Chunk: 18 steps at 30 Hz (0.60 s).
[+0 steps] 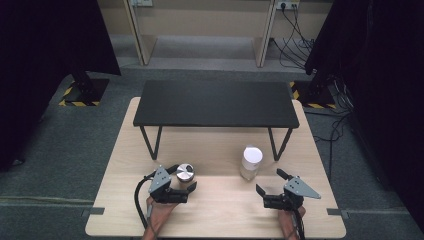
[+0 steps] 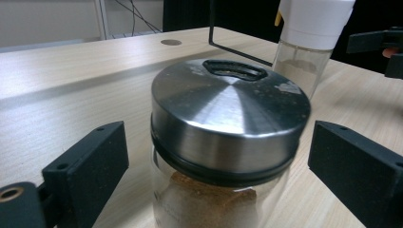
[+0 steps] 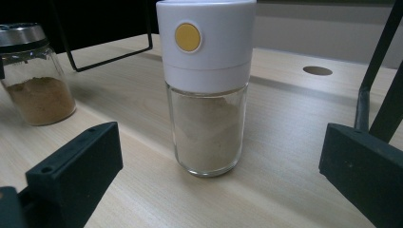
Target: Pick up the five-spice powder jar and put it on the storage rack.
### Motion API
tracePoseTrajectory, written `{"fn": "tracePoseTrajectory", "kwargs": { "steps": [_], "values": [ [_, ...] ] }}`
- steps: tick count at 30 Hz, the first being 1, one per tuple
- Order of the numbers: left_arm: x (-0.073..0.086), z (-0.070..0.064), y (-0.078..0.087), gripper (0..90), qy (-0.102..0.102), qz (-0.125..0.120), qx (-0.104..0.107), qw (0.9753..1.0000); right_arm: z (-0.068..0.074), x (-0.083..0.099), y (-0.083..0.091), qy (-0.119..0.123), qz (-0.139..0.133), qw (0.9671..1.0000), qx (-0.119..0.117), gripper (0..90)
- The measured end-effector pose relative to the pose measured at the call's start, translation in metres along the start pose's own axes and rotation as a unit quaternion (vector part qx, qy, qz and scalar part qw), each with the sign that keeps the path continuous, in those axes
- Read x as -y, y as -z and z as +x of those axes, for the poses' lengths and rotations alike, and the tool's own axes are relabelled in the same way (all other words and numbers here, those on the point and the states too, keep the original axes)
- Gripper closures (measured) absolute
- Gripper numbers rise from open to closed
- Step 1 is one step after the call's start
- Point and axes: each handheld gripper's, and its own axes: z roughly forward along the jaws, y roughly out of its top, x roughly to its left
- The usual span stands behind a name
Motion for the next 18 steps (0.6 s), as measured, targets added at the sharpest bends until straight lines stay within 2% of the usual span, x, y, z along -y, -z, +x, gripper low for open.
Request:
{"fn": "tracePoseTrajectory", "kwargs": {
  "steps": [6,8,18],
  "values": [
    [-0.0031,-0.0013,-0.0045,7.5,-0.007,0.012,-0.005,0.9999,-0.0001,-0.0003,-0.0002,0.001,0.001,1.0000,0.000,0.6],
    [-0.0025,-0.0006,-0.0055,7.8,-0.004,0.012,-0.004,0.9999,0.0000,-0.0003,-0.0002,0.001,0.001,1.0000,0.000,0.6],
    [-0.0020,-0.0039,-0.0067,15.8,-0.018,0.012,-0.012,0.9997,0.0000,-0.0007,-0.0004,0.002,0.002,1.0000,-0.001,0.6]
  ]
}}
